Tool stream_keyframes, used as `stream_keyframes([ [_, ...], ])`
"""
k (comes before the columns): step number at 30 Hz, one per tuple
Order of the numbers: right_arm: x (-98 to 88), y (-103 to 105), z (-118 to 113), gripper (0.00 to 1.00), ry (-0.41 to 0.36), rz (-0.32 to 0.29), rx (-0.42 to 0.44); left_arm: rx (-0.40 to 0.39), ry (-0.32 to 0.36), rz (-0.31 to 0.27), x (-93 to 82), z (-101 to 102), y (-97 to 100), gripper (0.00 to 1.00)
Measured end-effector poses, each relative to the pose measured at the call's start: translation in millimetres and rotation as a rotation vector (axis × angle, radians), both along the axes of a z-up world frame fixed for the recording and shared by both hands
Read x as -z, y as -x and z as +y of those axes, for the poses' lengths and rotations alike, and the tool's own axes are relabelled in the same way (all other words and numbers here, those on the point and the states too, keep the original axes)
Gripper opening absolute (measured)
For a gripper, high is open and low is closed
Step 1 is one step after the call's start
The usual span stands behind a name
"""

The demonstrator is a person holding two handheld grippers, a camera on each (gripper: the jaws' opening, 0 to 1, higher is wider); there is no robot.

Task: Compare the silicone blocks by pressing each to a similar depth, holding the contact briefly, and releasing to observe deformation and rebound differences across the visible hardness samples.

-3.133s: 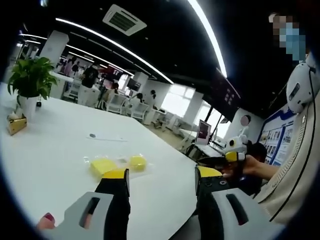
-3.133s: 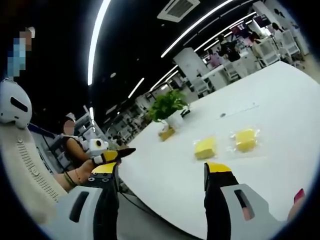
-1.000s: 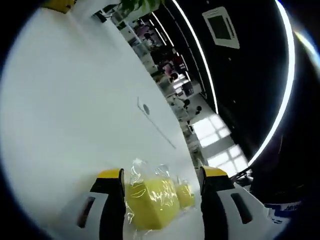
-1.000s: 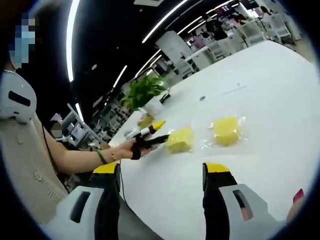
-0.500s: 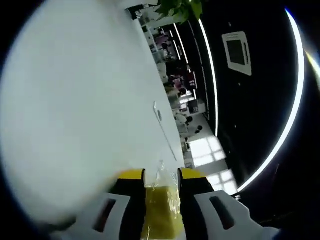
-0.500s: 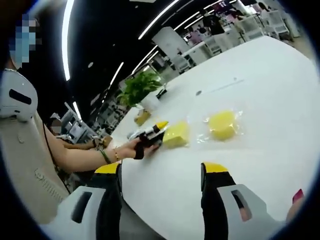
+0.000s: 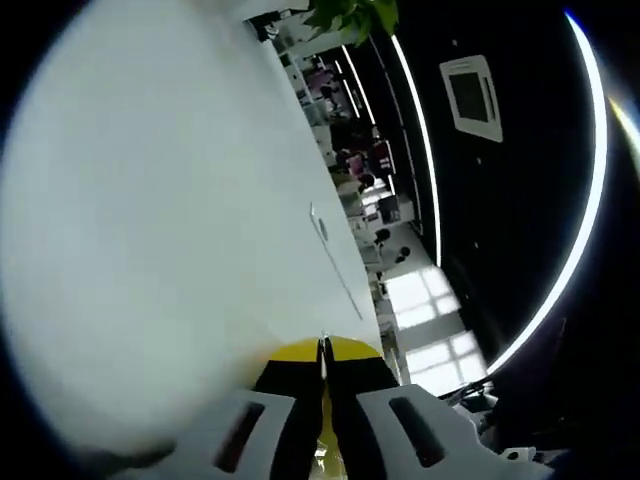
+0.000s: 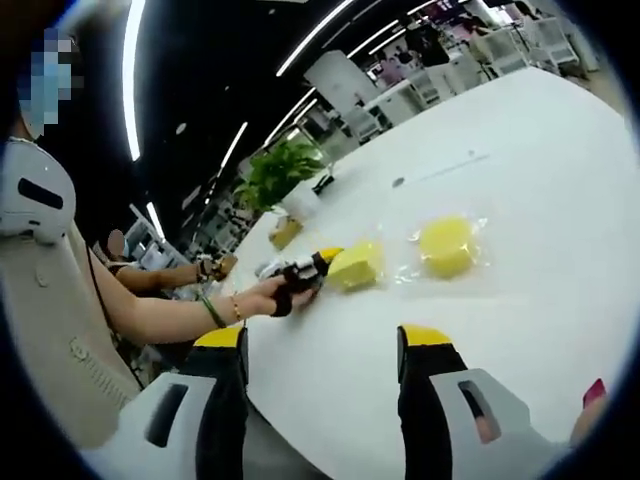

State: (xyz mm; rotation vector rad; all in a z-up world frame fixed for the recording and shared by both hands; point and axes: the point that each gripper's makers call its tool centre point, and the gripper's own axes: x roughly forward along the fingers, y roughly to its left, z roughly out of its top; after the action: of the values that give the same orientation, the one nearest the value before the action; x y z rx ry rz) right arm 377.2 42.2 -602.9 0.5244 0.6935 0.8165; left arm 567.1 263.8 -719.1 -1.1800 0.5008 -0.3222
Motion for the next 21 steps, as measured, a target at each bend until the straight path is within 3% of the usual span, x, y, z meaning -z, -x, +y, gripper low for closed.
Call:
stream_keyframes([
  [7, -2.8, 2, 1, 0.55, 0.0, -0.006, -0.003, 0.04, -0.054, -0.025, -13.7, -5, 0.1, 0.0],
  [9, -4.8, 4, 1, 0.55, -0.003, -0.011, -0.005, 0.039, -0.02, 0.0, -15.1, -4, 0.2, 0.0],
  [14, -11.7, 7, 5, 0.55, -0.016, -0.031, -0.005, 0.059, -0.02, -0.015, -26.9, -4, 5.3, 0.0],
  [21, -21.5, 15, 7, 0.54, -0.027, -0.058, -0.01, 0.1, 0.025, -0.096, -65.2, -16, 13.7, 0.0],
])
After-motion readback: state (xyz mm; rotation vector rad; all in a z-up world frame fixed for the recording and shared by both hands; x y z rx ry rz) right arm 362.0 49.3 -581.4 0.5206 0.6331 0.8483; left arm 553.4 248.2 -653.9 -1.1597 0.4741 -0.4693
